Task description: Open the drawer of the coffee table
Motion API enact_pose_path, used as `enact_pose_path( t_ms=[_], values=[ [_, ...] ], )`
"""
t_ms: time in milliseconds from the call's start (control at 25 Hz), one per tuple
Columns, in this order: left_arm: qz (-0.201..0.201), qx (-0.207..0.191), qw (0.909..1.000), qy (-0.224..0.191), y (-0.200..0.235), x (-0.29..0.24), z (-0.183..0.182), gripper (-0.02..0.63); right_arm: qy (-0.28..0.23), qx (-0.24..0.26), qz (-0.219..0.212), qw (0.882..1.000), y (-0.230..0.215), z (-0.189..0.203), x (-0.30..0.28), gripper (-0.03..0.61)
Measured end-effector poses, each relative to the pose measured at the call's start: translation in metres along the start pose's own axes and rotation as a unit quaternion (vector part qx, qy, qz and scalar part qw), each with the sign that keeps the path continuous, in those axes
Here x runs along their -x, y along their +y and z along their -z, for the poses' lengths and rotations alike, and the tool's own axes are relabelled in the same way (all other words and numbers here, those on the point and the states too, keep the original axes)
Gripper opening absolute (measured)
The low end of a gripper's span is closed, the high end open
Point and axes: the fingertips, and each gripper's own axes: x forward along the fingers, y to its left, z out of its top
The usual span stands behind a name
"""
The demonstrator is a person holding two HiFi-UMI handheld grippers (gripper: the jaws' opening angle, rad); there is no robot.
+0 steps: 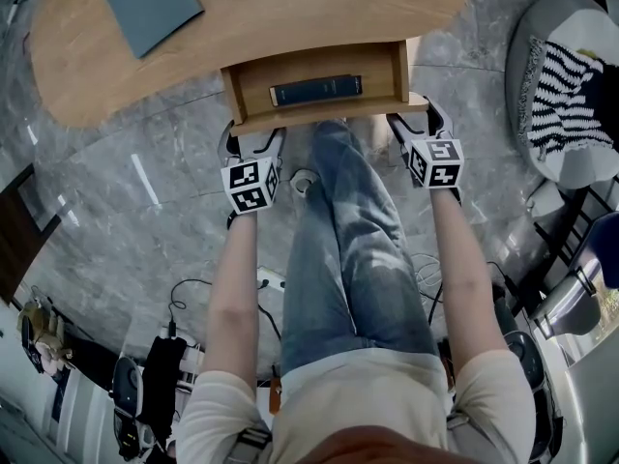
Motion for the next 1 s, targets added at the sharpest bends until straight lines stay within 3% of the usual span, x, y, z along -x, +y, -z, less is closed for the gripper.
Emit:
enact_pose_path(
  t_ms=[640, 1000],
  values=[
    [0.002, 0.01, 0.9991, 0.04, -0.007, 0.015, 0.057, 0.446, 0.036, -0.008, 0.003, 0.999, 0.01, 0.057, 0.013, 0.362],
    [0.0, 0.01, 0.9981, 0.06, -0.004, -0.002, 0.08, 0.443, 0.053, -0.008, 0.01, 0.999, 0.007, 0.08, -0.004, 0.363]
  ],
)
